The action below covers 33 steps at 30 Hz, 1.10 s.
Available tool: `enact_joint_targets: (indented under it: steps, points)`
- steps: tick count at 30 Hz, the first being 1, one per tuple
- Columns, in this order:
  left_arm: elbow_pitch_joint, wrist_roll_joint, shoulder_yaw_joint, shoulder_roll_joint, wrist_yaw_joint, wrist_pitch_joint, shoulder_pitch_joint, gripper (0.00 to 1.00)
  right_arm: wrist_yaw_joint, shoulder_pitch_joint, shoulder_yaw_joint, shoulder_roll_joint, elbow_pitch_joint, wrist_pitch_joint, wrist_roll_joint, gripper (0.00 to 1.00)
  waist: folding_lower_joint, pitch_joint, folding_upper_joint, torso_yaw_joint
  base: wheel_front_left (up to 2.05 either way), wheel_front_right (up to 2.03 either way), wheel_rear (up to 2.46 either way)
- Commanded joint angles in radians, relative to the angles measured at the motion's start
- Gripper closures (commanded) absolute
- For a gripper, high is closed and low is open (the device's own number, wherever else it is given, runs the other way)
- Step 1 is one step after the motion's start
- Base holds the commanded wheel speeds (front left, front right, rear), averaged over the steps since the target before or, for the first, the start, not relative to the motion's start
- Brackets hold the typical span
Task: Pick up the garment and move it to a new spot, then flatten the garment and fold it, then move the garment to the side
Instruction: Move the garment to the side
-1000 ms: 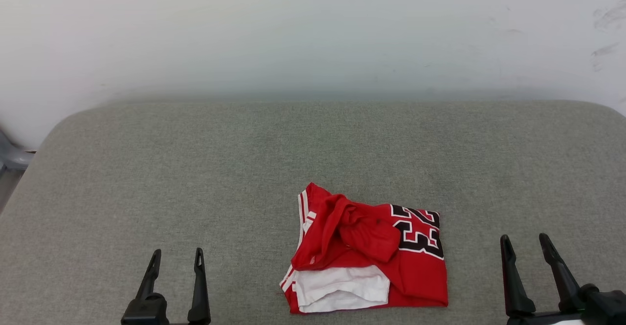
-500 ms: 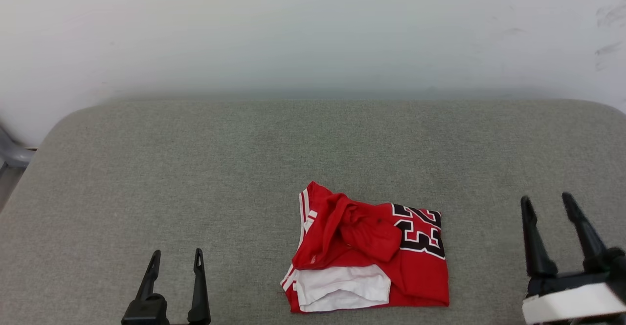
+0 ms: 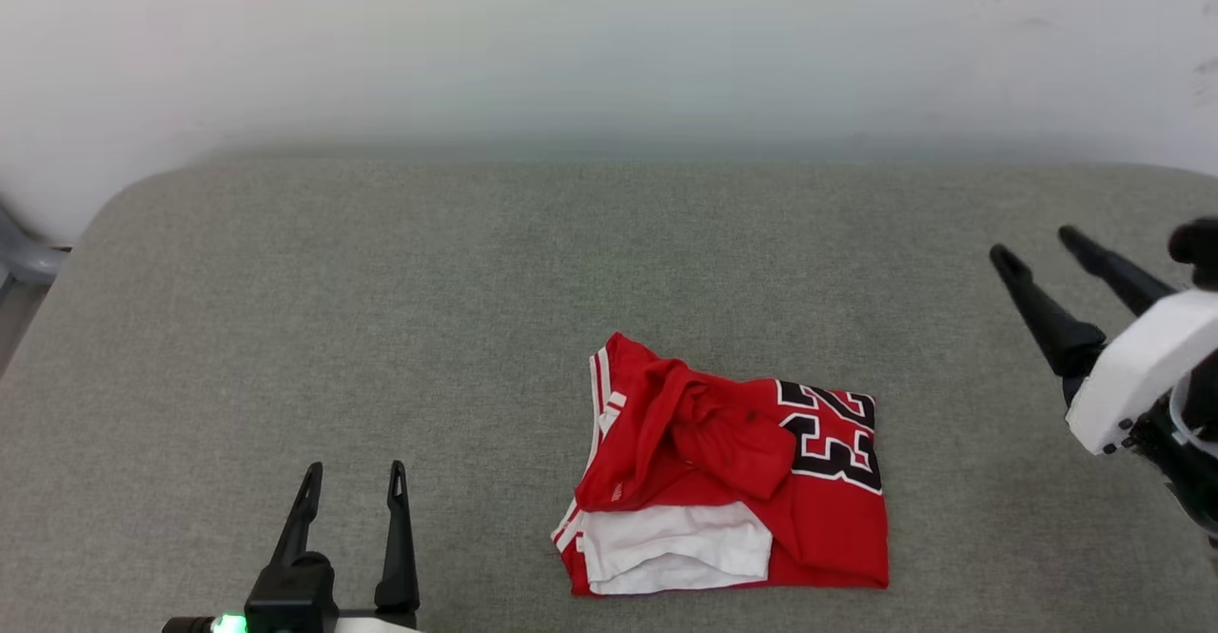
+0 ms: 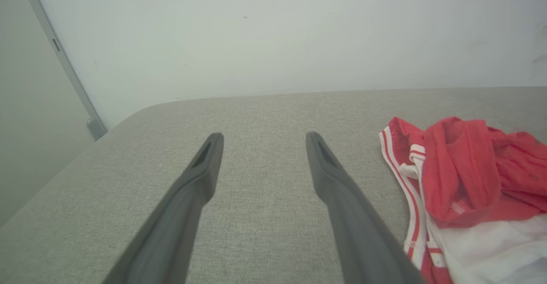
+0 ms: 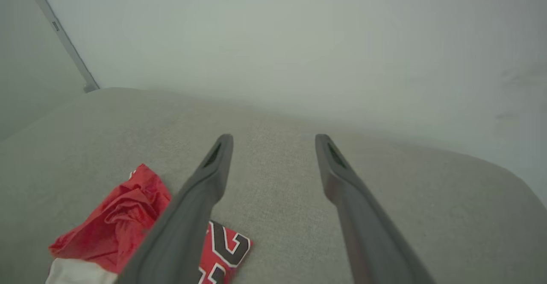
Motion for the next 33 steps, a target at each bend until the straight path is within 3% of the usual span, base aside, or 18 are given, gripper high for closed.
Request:
enact_joint_targets:
  steps: [1,7,12,25,33]
  points:
    - [-0.004,0.003,0.000,-0.001,-0.001,-0.002,-0.015,0.00,-0.001,-0.029,0.026,-0.023,0.017,0.085,0.060,0.00,-0.0001,0.015,0.0000,0.008,0.00,0.00,0.00]
    - [-0.007,0.006,-0.010,-0.006,-0.003,-0.002,-0.044,0.00,-0.001,-0.056,0.121,-0.085,0.072,0.408,0.257,0.00,-0.0001,0.055,0.0000,0.030,0.00,0.00,0.00]
    - [-0.006,0.006,-0.025,-0.012,-0.004,-0.002,-0.072,0.00,-0.001,-0.026,0.172,-0.102,0.116,0.531,0.341,0.00,-0.0001,0.096,0.0000,0.056,0.00,0.00,0.00]
    - [0.010,0.005,-0.040,-0.018,-0.009,-0.002,-0.135,0.00,-0.001,-0.048,0.291,-0.033,0.250,0.503,0.420,0.00,-0.0001,0.179,0.0000,0.104,0.00,0.00,0.00]
    - [0.024,0.003,-0.041,-0.021,-0.007,-0.002,-0.156,0.00,-0.001,-0.048,0.389,0.002,0.331,0.405,0.448,0.00,-0.0001,0.189,0.0000,0.115,0.00,0.00,0.00]
